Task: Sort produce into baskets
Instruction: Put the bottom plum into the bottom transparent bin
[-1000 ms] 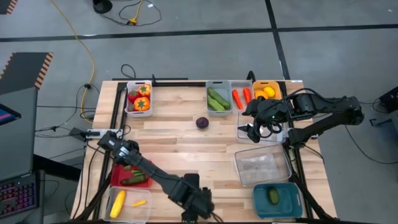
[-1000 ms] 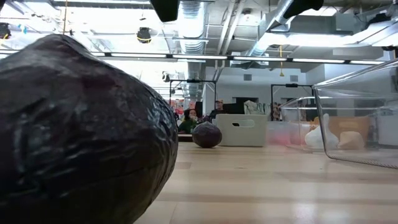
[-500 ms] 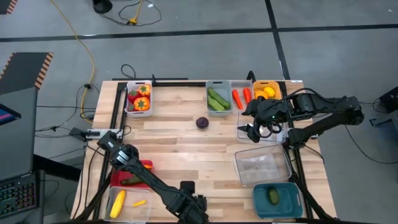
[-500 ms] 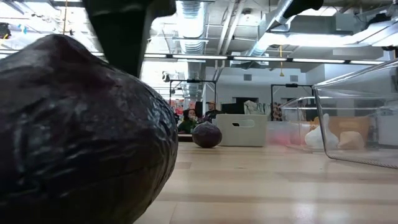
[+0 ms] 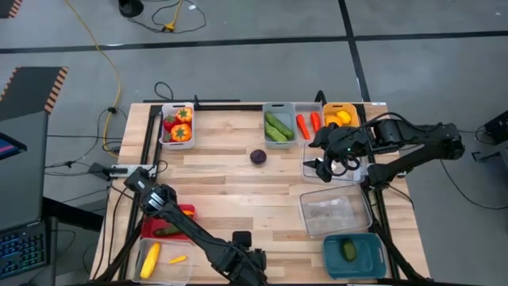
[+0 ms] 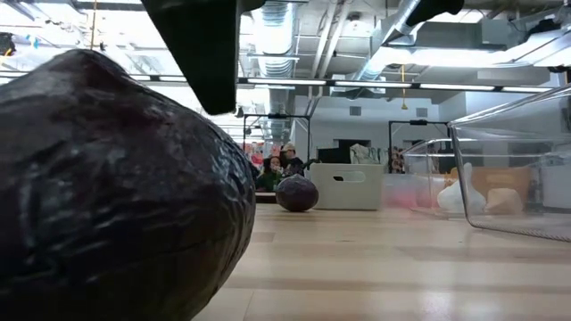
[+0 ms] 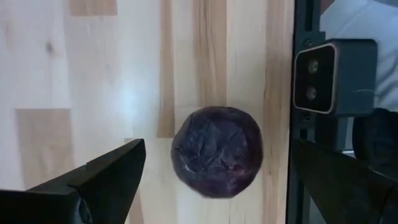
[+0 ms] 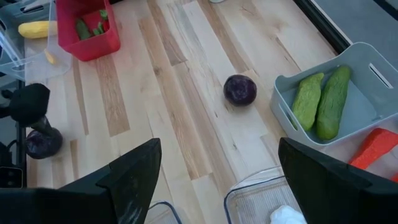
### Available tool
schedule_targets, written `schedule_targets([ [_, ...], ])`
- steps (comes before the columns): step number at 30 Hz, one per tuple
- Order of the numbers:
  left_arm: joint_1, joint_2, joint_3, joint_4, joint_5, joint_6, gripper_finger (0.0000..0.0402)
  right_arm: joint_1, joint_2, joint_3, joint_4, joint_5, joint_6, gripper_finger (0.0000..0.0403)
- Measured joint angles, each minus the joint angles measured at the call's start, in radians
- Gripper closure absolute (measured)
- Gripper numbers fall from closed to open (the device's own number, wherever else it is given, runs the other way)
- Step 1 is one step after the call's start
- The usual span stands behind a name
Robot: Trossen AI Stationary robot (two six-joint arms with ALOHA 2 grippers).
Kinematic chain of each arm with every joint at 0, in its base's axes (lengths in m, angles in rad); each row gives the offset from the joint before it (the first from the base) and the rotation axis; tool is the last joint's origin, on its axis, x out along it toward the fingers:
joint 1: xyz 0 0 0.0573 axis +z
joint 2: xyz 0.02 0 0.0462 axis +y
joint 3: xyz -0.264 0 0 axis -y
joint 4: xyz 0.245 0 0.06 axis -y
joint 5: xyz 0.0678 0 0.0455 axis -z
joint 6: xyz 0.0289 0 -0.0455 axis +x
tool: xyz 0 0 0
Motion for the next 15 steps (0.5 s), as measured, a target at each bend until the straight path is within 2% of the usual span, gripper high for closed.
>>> schedule_targets([
  [9, -0.008, 0.062, -0.003, -0.008, 0.008, 0.007, 0.0008, 0.000, 0.000, 0.000, -0.001, 0.000, 0.000, 0.0053],
  [15, -0.008, 0.099, -0.003, -0.018, -0.021, 0.028, 0.0009, 0.000, 0.000, -0.001, -0.007, -0.002, 0.000, 0.0053],
])
